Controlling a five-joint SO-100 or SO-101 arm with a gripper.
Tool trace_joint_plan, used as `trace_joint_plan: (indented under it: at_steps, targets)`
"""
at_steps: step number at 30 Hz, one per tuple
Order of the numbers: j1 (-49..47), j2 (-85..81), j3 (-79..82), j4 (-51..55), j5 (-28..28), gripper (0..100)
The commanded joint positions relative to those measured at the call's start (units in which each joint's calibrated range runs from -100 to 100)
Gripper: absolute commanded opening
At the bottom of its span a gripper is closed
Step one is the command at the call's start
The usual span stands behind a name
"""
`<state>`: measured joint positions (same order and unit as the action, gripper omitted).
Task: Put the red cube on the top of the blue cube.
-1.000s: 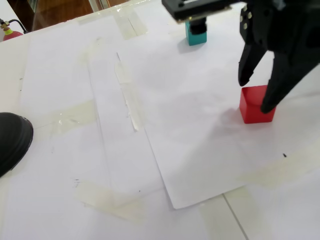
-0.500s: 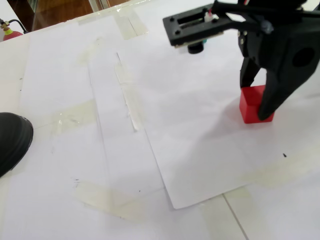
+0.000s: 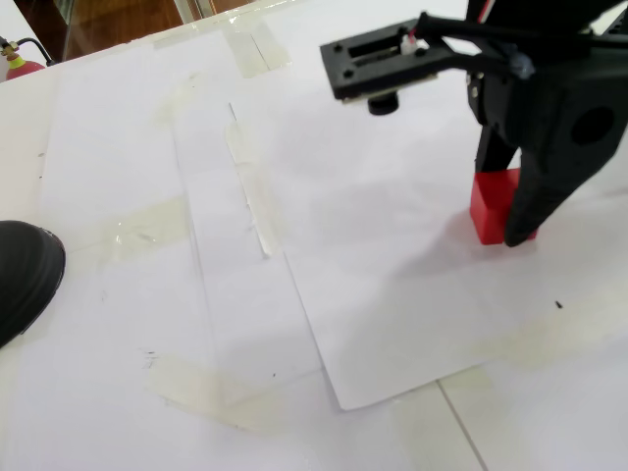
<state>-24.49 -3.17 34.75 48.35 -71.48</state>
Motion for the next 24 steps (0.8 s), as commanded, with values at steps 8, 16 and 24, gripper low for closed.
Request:
trace_joint_plan:
  at_steps: [8, 16, 24]
  targets:
    - [-0.19, -0.35, 0.88, 0.04, -0.63, 14]
    - [2.46, -2.67, -2.29, 7.37, 2.54, 13]
    - [6.62, -5.33, -9.65, 21.32, 5.81, 11]
